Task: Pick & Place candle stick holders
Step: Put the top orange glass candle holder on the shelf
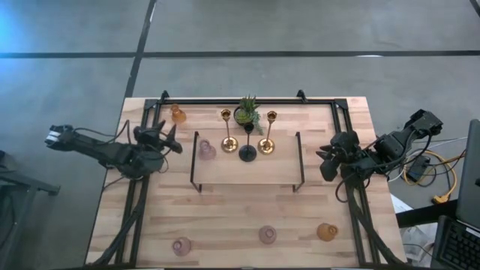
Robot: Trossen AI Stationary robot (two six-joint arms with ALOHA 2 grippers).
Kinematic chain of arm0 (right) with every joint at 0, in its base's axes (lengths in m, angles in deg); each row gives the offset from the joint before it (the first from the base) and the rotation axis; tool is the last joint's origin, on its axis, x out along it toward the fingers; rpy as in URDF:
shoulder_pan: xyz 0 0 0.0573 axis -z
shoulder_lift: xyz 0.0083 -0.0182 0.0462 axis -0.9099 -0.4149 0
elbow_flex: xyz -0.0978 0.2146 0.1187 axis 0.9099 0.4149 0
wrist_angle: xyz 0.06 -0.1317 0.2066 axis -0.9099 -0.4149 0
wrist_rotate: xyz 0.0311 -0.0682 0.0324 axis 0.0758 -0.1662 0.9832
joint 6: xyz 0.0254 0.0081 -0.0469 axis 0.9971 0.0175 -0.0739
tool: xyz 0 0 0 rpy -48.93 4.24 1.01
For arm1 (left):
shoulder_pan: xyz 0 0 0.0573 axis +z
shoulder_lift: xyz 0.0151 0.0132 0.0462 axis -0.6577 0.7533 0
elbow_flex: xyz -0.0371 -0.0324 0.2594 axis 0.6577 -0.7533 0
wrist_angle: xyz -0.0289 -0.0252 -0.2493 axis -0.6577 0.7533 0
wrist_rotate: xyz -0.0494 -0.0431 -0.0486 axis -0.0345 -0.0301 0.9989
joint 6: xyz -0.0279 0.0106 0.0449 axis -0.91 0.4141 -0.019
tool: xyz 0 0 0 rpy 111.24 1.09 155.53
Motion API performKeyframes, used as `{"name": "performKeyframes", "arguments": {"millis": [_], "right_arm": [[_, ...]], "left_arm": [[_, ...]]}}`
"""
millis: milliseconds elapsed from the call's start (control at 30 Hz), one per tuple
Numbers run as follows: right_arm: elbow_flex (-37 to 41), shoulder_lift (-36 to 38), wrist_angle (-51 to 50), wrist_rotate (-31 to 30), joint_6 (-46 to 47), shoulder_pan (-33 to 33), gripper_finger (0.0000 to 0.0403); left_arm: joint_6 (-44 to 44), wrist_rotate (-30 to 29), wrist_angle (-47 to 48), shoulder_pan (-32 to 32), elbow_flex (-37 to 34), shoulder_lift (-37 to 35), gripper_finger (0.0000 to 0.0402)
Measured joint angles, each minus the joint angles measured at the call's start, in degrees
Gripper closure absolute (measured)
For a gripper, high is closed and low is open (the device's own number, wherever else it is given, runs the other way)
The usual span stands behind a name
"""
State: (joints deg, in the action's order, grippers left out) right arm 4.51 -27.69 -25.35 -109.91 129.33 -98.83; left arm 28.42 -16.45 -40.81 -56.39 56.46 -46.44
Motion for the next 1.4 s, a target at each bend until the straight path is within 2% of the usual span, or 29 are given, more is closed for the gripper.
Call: {"name": "performKeyframes", "arguments": {"millis": [100,200,367,500,600,700,867,1233,1400], "right_arm": [[0.00,0.00,0.01,-1.48,-0.53,-0.02,0.0291],[0.00,0.02,0.05,-3.58,-0.94,0.00,0.0288],[0.00,0.04,0.12,-5.32,-0.91,0.00,0.0287],[0.00,0.04,0.18,-5.33,-0.87,0.00,0.0293],[0.00,0.02,0.19,-5.33,-0.87,0.00,0.0297],[0.00,0.03,0.20,-5.31,-0.88,0.00,0.0298],[0.00,0.02,0.16,-4.21,-1.28,0.00,0.0290],[0.00,0.02,0.10,-4.11,-2.18,0.00,0.0285],[0.00,0.02,0.07,-4.09,-2.16,0.00,0.0291]], "left_arm": [[1.23,0.66,0.01,2.96,-0.01,0.00,0.0182],[3.85,6.25,0.01,9.06,-0.04,0.02,0.0182],[10.56,19.22,-0.34,25.34,-0.07,1.18,0.0182],[17.63,32.44,-4.83,38.71,-0.17,2.86,0.0182],[23.03,44.09,-12.69,46.22,-1.30,4.37,0.0182],[26.61,50.88,-16.80,51.23,-3.21,5.96,0.0182],[28.16,53.17,-16.53,55.01,-6.24,8.41,0.0182],[32.28,59.96,-18.71,55.30,-11.28,9.16,0.0182],[31.93,58.80,-21.56,55.30,-14.28,8.74,0.0182]]}}
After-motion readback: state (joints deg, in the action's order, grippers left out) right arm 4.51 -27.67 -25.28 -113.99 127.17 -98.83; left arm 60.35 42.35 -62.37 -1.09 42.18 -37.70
